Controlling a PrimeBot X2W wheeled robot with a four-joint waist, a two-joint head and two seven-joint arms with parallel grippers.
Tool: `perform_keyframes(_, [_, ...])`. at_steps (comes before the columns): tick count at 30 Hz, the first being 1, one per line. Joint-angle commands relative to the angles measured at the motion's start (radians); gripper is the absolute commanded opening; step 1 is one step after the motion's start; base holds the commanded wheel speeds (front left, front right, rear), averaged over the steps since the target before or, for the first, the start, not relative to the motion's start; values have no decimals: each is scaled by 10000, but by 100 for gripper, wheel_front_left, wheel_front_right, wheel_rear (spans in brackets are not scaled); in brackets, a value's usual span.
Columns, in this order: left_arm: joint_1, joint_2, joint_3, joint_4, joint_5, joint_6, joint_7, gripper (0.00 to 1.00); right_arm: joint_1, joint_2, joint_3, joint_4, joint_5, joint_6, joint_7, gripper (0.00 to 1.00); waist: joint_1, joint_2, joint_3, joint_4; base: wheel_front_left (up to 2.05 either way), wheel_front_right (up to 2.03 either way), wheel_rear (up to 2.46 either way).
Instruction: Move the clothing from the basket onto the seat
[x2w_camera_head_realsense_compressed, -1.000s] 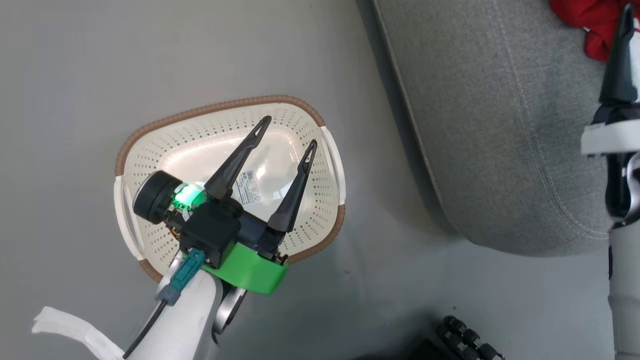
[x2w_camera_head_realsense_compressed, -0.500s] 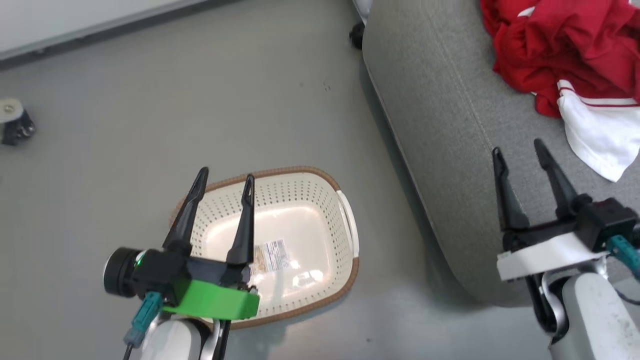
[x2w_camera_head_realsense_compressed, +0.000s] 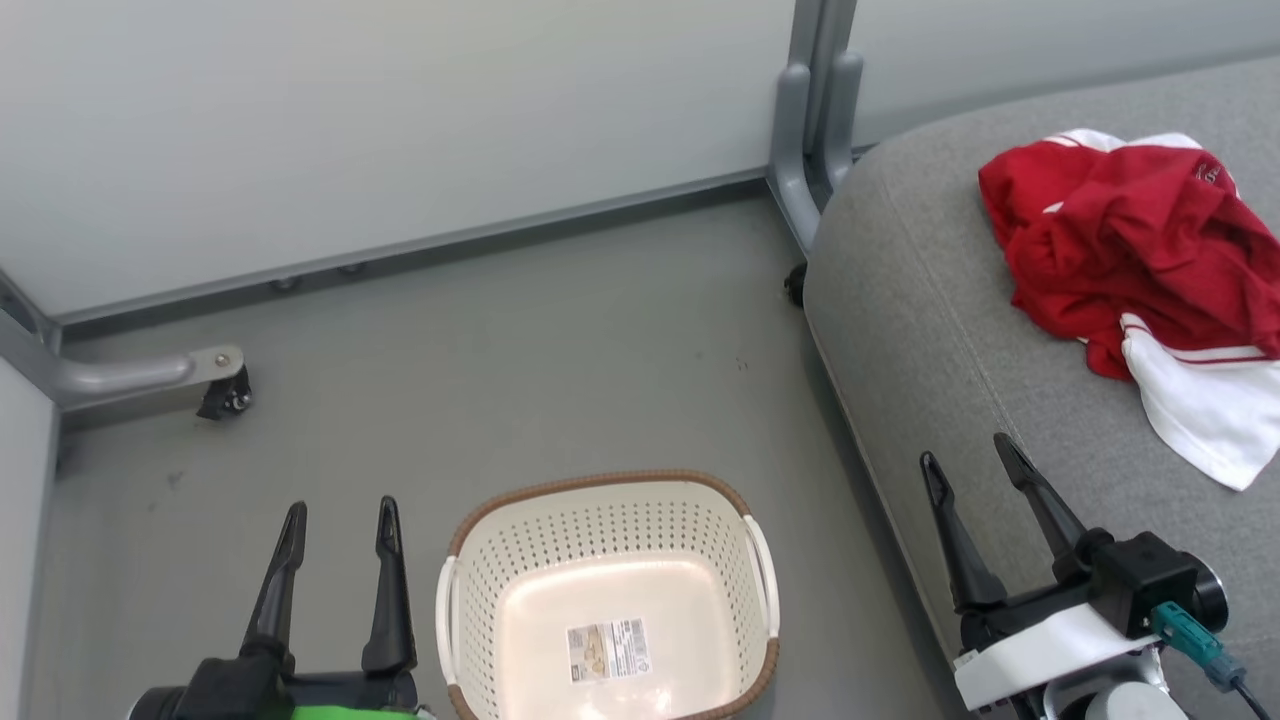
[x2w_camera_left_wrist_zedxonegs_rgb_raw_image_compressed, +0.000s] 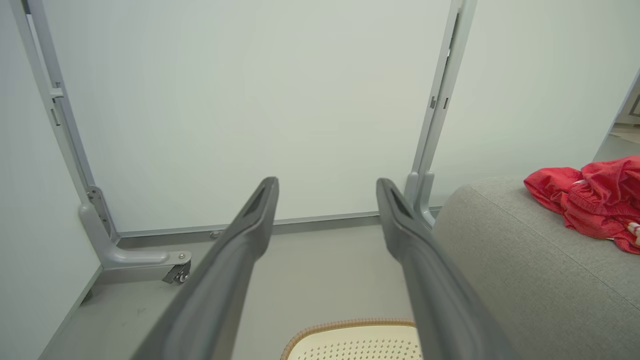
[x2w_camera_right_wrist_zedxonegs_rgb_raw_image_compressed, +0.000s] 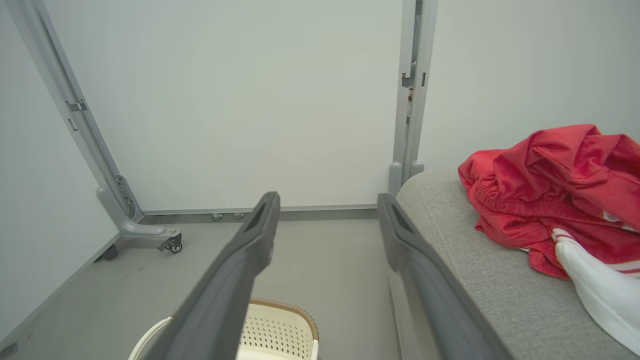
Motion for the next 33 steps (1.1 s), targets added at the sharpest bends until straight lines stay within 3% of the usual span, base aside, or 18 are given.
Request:
perform_keyframes(1, [331,-12,63,-13,-102,-35,1,100,284,28,-47,-69,-21,-11,-12,100,1,0,-1077,653,0,0,0])
perform_keyframes(12, [1511,-9,52,185,208,11,1,100,1257,34,162,-15,-271,-11,-12,100,1,0,-1991,527,0,0,0])
perform_keyframes(27, [1608,-10,150,342,721,-120,1,100,1313,78,195,38,-305,-11,-12,100,1,0,-2051,401,0,0,0])
perform_keyframes(28, [1530,-12,109,362,688,-144,2,0,1190,94,221,76,-251,2,0,0,1,0,-2051,401,0,0,0])
perform_keyframes(33, [1499,-8,62,605,300,-145,44,0,1246,134,234,341,116,2,68,0,1,0,-2027,402,0,0,0])
